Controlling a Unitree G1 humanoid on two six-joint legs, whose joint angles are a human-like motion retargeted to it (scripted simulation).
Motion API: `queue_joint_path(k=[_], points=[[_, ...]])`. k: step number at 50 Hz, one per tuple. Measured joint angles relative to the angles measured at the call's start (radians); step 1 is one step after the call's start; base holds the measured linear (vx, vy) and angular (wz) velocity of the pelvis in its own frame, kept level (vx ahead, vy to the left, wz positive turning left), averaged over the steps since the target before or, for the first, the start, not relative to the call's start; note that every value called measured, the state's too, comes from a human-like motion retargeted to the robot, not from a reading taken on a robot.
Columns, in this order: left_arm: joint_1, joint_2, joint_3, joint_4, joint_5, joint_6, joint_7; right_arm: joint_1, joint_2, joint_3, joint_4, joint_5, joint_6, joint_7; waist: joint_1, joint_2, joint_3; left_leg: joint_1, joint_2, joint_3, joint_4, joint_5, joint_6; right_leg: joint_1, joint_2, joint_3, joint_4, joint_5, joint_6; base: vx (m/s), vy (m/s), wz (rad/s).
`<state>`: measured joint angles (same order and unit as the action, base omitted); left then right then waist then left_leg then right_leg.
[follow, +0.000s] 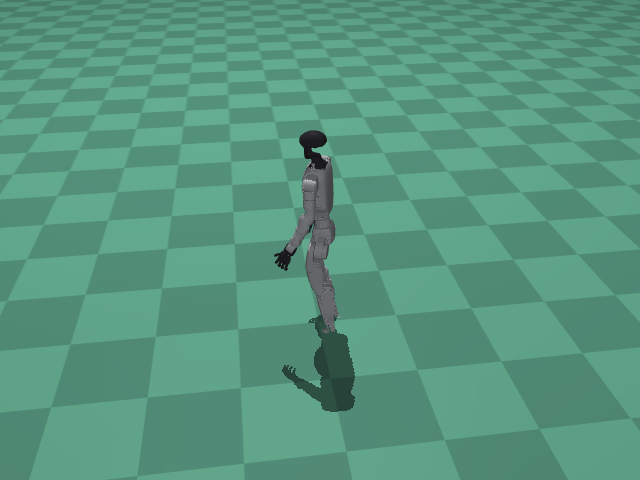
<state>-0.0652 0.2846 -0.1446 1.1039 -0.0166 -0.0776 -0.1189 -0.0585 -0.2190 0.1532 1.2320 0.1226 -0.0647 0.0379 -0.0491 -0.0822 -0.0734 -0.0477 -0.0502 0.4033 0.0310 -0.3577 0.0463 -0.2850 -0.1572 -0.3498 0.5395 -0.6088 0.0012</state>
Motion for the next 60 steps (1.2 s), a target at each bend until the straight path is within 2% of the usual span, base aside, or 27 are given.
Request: queue_joint_path(k=[5, 8, 13, 15, 17, 20, 23, 25, 27, 30, 33, 35, 38, 40, 43, 46, 50, 55, 58, 60], points=[[0.003, 0.019, 0.035, -0.012, -0.029, -0.008, 0.022, -0.004, 0.001, 0.006, -0.005, -0.029, -0.009, 0.009, 0.022, -0.044, 0.005, -0.049, 0.011, 0.000, 0.159, -0.067, 0.015, -0.009, -0.022, 0.025, 0.054, -0.044, -0.008, 0.04, -0.12, -0.08], [0.012, 0.029, 0.068, -0.022, -0.062, -0.009, 0.040, -0.009, 0.002, 0.012, -0.014, -0.054, -0.013, 0.012, 0.053, -0.057, 0.023, -0.132, 0.073, -0.005, 0.414, -0.134, 0.028, 0.018, -0.003, 0.034, 0.051, -0.056, -0.022, 0.07, -0.16, -0.21], [0.035, 0.035, 0.113, -0.036, -0.122, -0.013, 0.073, -0.031, -0.008, 0.023, -0.036, -0.089, -0.015, 0.002, 0.146, -0.016, 0.071, -0.367, 0.287, -0.063, 1.022, -0.249, 0.095, 0.085, 0.113, 0.039, 0.009, -0.062, -0.062, 0.10, -0.16, -0.42], [0.046, 0.030, 0.121, -0.034, -0.135, -0.013, 0.083, -0.043, -0.021, 0.025, -0.045, -0.099, -0.013, -0.009, 0.195, 0.012, 0.082, -0.457, 0.338, -0.110, 1.170, -0.269, 0.111, 0.110, 0.171, 0.049, -0.023, -0.054, -0.074, 0.17, -0.12, -0.55], [0.056, 0.022, 0.125, -0.026, -0.140, -0.013, 0.086, -0.056, -0.037, 0.022, -0.053, -0.106, -0.012, -0.021, 0.240, 0.033, 0.084, -0.534, 0.343, -0.143, 1.212, -0.284, 0.111, 0.139, 0.215, 0.061, -0.073, -0.036, -0.078, 0.23, -0.07, -0.45], [0.066, 0.013, 0.130, -0.002, -0.143, -0.015, 0.088, -0.078, -0.059, 0.013, -0.066, -0.108, -0.015, -0.042, 0.287, 0.040, 0.078, -0.610, 0.294, -0.150, 1.112, -0.282, 0.092, 0.199, 0.255, 0.075, -0.193, 0.007, -0.075, 0.31, -0.01, -0.16], [0.085, 0.006, 0.138, 0.031, -0.142, -0.012, 0.087, -0.086, -0.068, 0.016, -0.080, -0.111, -0.024, -0.057, 0.302, 0.020, 0.066, -0.623, 0.212, -0.112, 0.870, -0.241, 0.060, 0.230, 0.244, 0.070, -0.230, 0.006, -0.065, 0.36, 0.04, 0.16], [0.094, 0.004, 0.144, 0.056, -0.146, -0.010, 0.086, -0.089, -0.070, 0.019, -0.089, -0.115, -0.028, -0.062, 0.302, 0.001, 0.050, -0.612, 0.152, -0.082, 0.674, -0.196, 0.039, 0.239, 0.228, 0.057, -0.237, -0.002, -0.062, 0.38, 0.06, 0.31], [0.111, -0.001, 0.152, 0.071, -0.152, -0.006, 0.088, -0.084, -0.067, 0.025, -0.097, -0.117, -0.030, -0.064, 0.307, 0.002, 0.033, -0.620, 0.138, -0.079, 0.599, -0.185, 0.024, 0.242, 0.230, 0.047, -0.206, -0.020, -0.063, 0.39, 0.06, 0.23], [0.126, -0.001, 0.172, 0.097, -0.175, -0.003, 0.090, -0.077, -0.057, 0.035, -0.105, -0.119, -0.030, -0.058, 0.317, -0.028, 0.009, -0.593, 0.097, -0.079, 0.518, -0.141, 0.034, 0.239, 0.203, 0.036, -0.142, -0.047, -0.062, 0.44, 0.04, 0.12], [0.136, 0.003, 0.195, 0.119, -0.208, 0.000, 0.085, -0.061, -0.035, 0.043, -0.102, -0.122, -0.027, -0.038, 0.323, -0.078, 0.003, -0.552, 0.049, -0.092, 0.519, -0.111, 0.069, 0.229, 0.141, 0.032, -0.008, -0.057, -0.041, 0.46, 0.04, 0.16], [0.142, 0.004, 0.205, 0.131, -0.230, 0.001, 0.078, -0.047, -0.019, 0.049, -0.097, -0.125, -0.024, -0.019, 0.318, -0.117, 0.008, -0.519, 0.004, -0.101, 0.529, -0.117, 0.098, 0.205, 0.079, 0.037, 0.138, -0.019, -0.006, 0.46, 0.05, 0.39], [0.150, 0.001, 0.211, 0.136, -0.251, 0.002, 0.056, -0.026, -0.002, 0.057, -0.096, -0.120, -0.020, 0.016, 0.293, -0.176, 0.029, -0.457, -0.084, -0.112, 0.522, -0.138, 0.145, 0.114, -0.053, 0.055, 0.460, 0.125, 0.060, 0.45, 0.05, 0.55], [0.150, 0.001, 0.205, 0.128, -0.251, 0.003, 0.041, -0.017, 0.003, 0.062, -0.101, -0.113, -0.017, 0.034, 0.272, -0.206, 0.044, -0.413, -0.137, -0.123, 0.502, -0.149, 0.170, 0.032, -0.155, 0.069, 0.675, 0.190, 0.069, 0.45, 0.03, 0.52], [0.142, 0.008, 0.184, 0.095, -0.241, 0.004, 0.040, -0.004, 0.002, 0.065, -0.113, -0.110, -0.016, 0.039, 0.236, -0.224, 0.061, -0.337, -0.193, -0.157, 0.461, -0.165, 0.185, -0.096, -0.268, 0.105, 0.843, 0.164, 0.046, 0.46, -0.01, 0.55], [0.121, 0.022, 0.167, 0.040, -0.233, 0.005, 0.056, 0.004, -0.005, 0.068, -0.126, -0.117, -0.012, 0.027, 0.202, -0.208, 0.073, -0.245, -0.214, -0.210, 0.398, -0.176, 0.178, -0.208, -0.314, 0.136, 0.819, 0.101, 0.036, 0.45, -0.07, 0.57], [0.098, 0.043, 0.146, -0.046, -0.234, -0.014, 0.082, 0.016, -0.011, 0.072, -0.125, -0.132, -0.003, -0.004, 0.178, -0.146, 0.079, -0.147, -0.179, -0.286, 0.361, -0.208, 0.155, -0.277, -0.250, 0.185, 0.544, 0.098, 0.086, 0.42, -0.14, 0.51], [0.086, 0.086, 0.114, -0.130, -0.233, -0.057, 0.103, 0.030, -0.008, 0.066, -0.095, -0.128, 0.002, -0.029, 0.185, -0.082, 0.040, -0.130, -0.105, -0.372, 0.410, -0.282, 0.134, -0.253, -0.062, 0.365, 0.141, 0.207, 0.178, 0.36, -0.16, 0.50], [0.100, 0.096, 0.110, -0.152, -0.232, -0.071, 0.114, 0.042, -0.006, 0.066, -0.087, -0.131, 0.001, -0.042, 0.204, -0.084, 0.024, -0.141, -0.099, -0.412, 0.498, -0.343, 0.132, -0.230, -0.023, 0.423, 0.133, 0.199, 0.180, 0.30, -0.21, 0.54], [0.111, 0.099, 0.111, -0.157, -0.233, -0.073, 0.118, 0.042, -0.007, 0.066, -0.087, -0.135, -0.002, -0.053, 0.227, -0.078, 0.016, -0.156, -0.078, -0.433, 0.571, -0.376, 0.129, -0.199, 0.000, 0.414, 0.127, 0.165, 0.157, 0.29, -0.22, 0.50]])
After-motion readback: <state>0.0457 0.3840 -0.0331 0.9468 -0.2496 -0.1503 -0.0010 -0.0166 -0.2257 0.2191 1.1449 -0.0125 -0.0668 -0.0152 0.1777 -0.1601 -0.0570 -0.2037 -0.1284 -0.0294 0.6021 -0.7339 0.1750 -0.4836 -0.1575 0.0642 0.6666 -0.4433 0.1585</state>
